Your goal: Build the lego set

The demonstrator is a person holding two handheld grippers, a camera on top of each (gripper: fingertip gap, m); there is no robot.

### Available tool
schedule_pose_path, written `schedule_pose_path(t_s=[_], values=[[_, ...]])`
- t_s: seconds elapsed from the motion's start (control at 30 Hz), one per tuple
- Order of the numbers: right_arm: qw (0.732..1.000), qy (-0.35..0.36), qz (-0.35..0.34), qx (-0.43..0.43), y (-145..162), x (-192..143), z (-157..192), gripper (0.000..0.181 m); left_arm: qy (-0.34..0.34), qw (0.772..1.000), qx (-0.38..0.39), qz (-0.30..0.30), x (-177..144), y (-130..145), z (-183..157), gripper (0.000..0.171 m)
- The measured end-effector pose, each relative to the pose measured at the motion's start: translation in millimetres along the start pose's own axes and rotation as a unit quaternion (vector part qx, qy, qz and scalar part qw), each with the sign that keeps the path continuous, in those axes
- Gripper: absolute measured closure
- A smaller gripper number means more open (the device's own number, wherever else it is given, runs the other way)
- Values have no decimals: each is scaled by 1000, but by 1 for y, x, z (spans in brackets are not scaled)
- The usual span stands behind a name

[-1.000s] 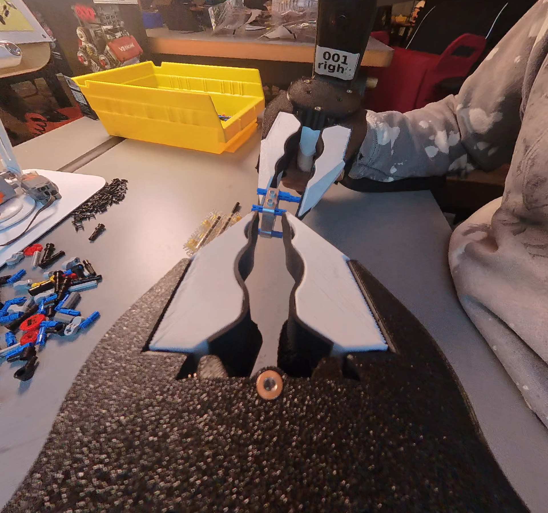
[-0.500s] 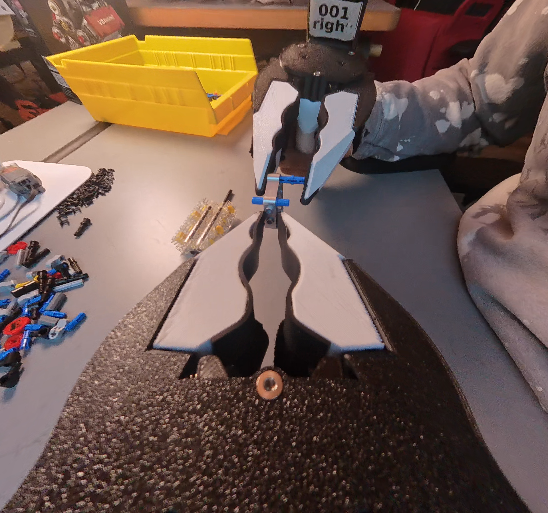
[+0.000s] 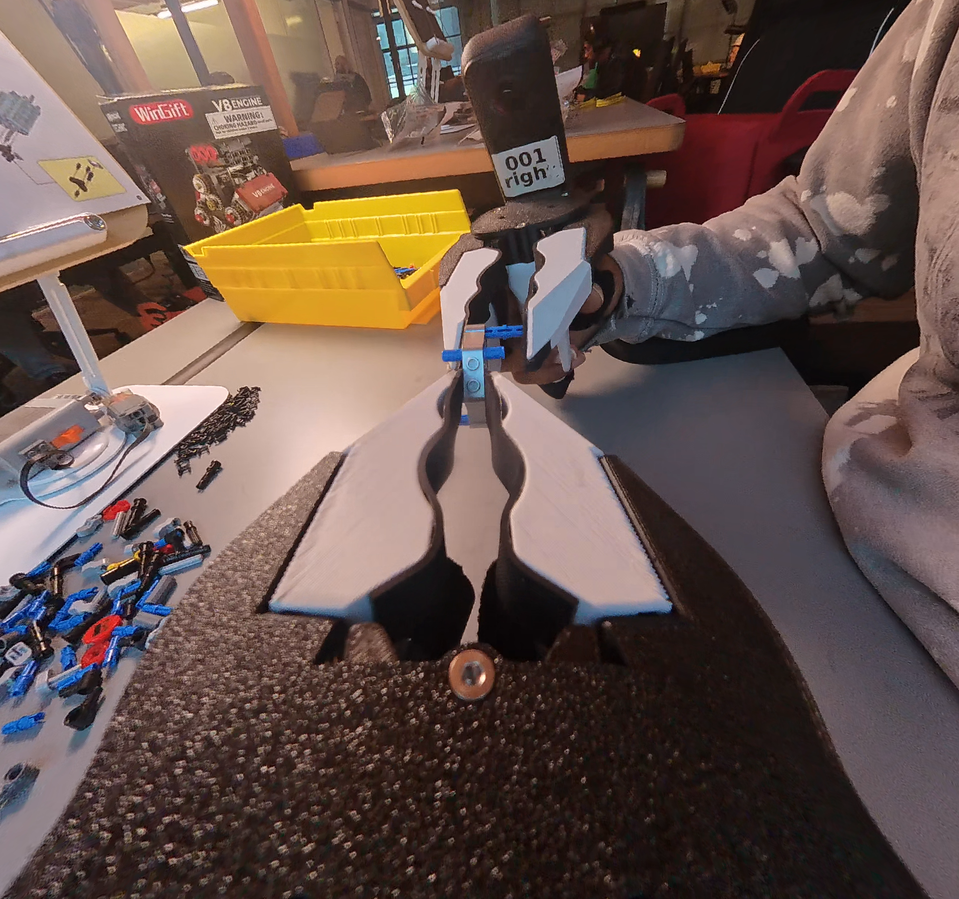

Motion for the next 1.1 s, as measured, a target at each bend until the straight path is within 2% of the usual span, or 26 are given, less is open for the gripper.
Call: schedule_pose_path(t_s=[0.07, 0.1, 0.6, 0.87, 1.0, 1.1], values=[[1000, -4, -7, 1, -2, 0, 1, 157, 2, 1000, -3, -5, 0, -1, -1, 165], [1000, 3, -9, -2, -2, 0, 0, 164, 4, 1000, -7, -8, 1, -2, -2, 165], [1000, -8, -13, -19, -4, -1, 3, 169, 16, 999, -30, -17, 1, -3, -5, 165], [998, 9, 20, -62, 6, -3, -3, 164, 10, 999, -45, 15, 0, 11, 1, 165], [990, 40, 66, -120, 10, -13, -16, 152, -20, 997, -55, 46, -3, 19, 12, 165], [979, 89, 99, -156, 8, -27, -34, 140, -47, 993, -56, 89, -6, 30, 20, 165]])
Point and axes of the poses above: each gripper's, where its closed fingertips meet, x out along the fingers, y out of its underside, z = x × y across the jaws, the point moved 5 cm from there along -x, back along the fingers, and after that the axes turned 15 degrees about -z, right-handed, at the moved point
